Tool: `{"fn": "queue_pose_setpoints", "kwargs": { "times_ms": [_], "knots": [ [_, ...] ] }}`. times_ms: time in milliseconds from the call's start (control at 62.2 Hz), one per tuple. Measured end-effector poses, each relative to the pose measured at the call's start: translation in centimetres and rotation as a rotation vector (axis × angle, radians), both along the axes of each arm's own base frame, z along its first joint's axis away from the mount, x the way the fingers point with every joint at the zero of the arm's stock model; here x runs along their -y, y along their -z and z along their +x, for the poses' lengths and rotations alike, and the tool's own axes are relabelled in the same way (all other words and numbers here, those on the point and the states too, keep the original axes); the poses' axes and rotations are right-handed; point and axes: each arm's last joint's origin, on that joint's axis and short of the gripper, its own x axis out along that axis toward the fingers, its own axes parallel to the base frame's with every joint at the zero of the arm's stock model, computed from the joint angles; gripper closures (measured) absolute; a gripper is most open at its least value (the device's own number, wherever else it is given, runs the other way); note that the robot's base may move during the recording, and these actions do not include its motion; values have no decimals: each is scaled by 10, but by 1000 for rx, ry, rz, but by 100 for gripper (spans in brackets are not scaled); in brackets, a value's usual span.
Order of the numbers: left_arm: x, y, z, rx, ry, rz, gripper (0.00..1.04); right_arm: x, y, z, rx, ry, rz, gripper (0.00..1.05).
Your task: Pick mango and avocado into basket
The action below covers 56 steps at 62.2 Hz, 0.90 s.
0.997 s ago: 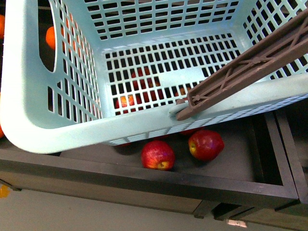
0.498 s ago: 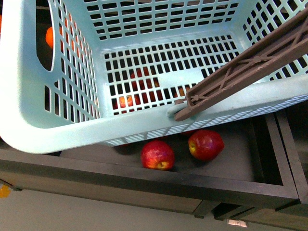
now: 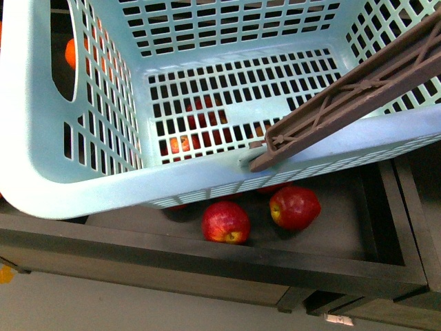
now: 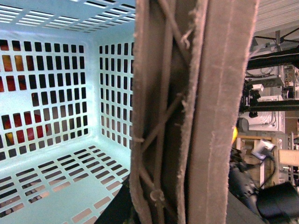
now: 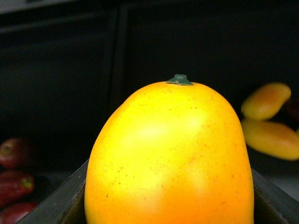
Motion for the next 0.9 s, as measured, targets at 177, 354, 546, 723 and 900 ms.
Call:
{"fn": "queue_pose_setpoints", "kwargs": {
  "times_ms": [177, 354, 546, 723, 900],
  "knots": [
    [0, 0, 0, -1, 1, -1, 89, -50, -54, -15, 171, -94, 9, 39],
    [0, 0, 0, 0, 1, 0, 89, -100, -70, -14, 239, -195, 78, 39],
    [0, 0, 0, 0, 0, -1, 89, -167, -60, -3, 206, -304, 132, 39],
    [0, 0, 0, 0, 0, -1, 89, -202, -52, 0, 180, -366, 128, 39],
    [0, 0, 0, 0, 1, 0, 89, -210, -38, 7, 141, -345, 117, 19]
  ]
}}
